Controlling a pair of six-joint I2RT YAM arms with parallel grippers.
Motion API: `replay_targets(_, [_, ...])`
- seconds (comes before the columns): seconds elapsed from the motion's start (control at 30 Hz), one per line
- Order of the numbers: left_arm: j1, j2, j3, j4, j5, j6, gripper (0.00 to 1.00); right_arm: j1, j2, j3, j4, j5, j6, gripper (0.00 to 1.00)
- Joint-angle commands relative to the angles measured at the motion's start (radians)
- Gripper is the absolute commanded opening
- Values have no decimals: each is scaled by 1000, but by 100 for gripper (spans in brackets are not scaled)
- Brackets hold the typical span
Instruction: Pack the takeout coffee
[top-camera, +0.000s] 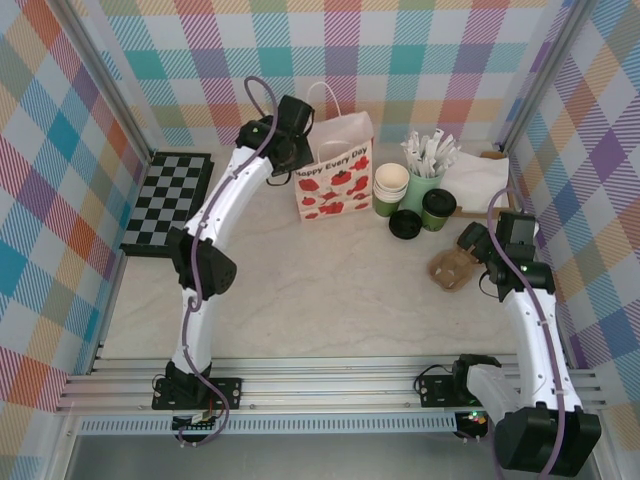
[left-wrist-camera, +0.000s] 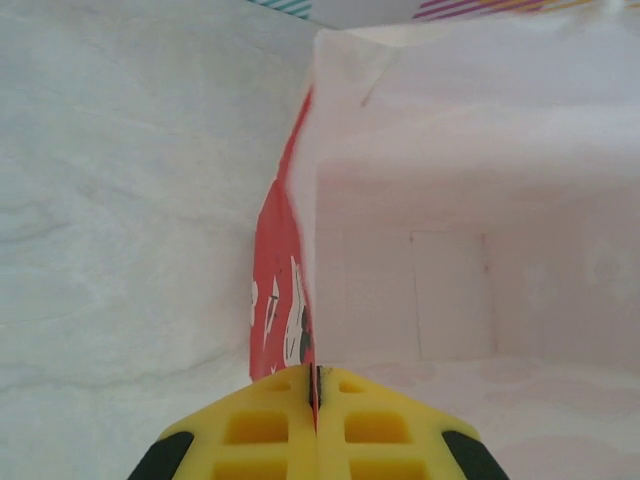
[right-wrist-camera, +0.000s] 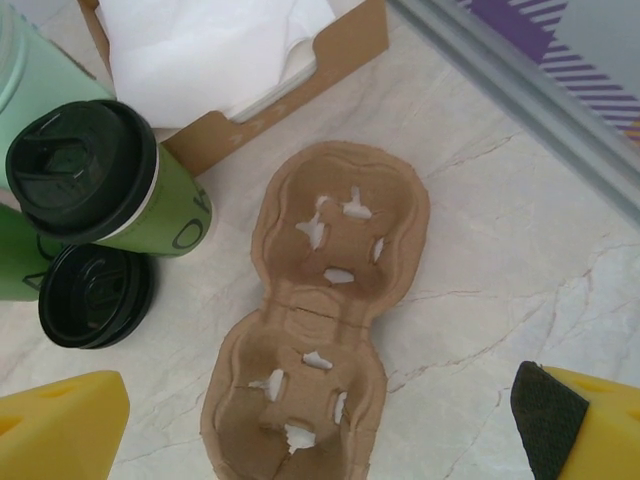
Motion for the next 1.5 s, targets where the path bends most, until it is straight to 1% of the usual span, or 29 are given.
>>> replay_targets(0.0, [11, -147, -114, -37, -52, 5, 0, -1, 59, 45, 11, -136, -29, 100])
replay_targets(0.07, [10, -226, -224, -36, -69, -5, 1, -1, 119, 72, -9, -189, -25, 100])
replay_targets(0.13, [9, -322, -359, -11, -80, -22, 2, -2, 173, 94, -23, -206, -25, 100])
replay_targets(0.27, [5, -515, -640, 61, -51, -107, 6, -6, 254, 107, 7, -242, -54, 100])
replay_targets(0.4, [-14, -671, -848, 125, -18, -230, 9, -9, 299, 115, 31, -426, -58, 100])
replay_targets(0.5, [-22, -743, -953, 175, 57, -306, 15, 0, 324, 99, -14, -546, 25, 100])
replay_targets(0.53, [-25, -754, -977, 186, 88, -327, 17, 17, 330, 84, -23, -566, 40, 100])
replay_targets(0.57, [-26, -759, -996, 199, 124, -345, 21, 44, 339, 74, -38, -548, 38, 100])
replay_targets(0.6, [-30, -760, -1006, 215, 160, -357, 25, 77, 353, 69, -61, -499, 23, 100])
replay_targets(0.63, [-31, -757, -1009, 229, 196, -359, 31, 101, 366, 67, -80, -447, 13, 100])
replay_targets(0.7, [-32, -756, -995, 246, 243, -342, 49, 130, 388, 44, -75, -403, 5, 100])
replay_targets(0.73, [-32, -757, -983, 248, 240, -314, 56, 139, 397, 29, -61, -392, 7, 100])
replay_targets(0.87, [-11, -796, -953, 213, 141, -207, 90, 183, 450, 14, -46, -310, -1, 100])
replay_targets(0.9, [-2, -813, -959, 214, 131, -190, 96, 200, 466, 19, -52, -290, -5, 100])
replay_targets(0.93, [6, -829, -969, 222, 125, -172, 99, 215, 479, 24, -56, -286, -7, 100])
replay_targets(1.0, [19, -870, -994, 248, 100, -144, 100, 255, 507, 29, -58, -306, 1, 100])
replay_targets(1.07, [28, -906, -1022, 270, 52, -144, 100, 301, 525, 26, -51, -329, 24, 100])
replay_targets(1.17, [36, -948, -1062, 285, -41, -169, 100, 369, 533, 25, -49, -343, 85, 100])
replay_targets(1.27, [41, -973, -1093, 297, -115, -200, 100, 449, 503, 5, -15, -397, 175, 100])
replay_targets(1.4, [51, -990, -1125, 324, -156, -240, 100, 572, 467, -8, 43, -477, 310, 100])
replay_targets(1.47, [54, -991, -1138, 339, -158, -246, 100, 630, 483, 1, 61, -526, 336, 100])
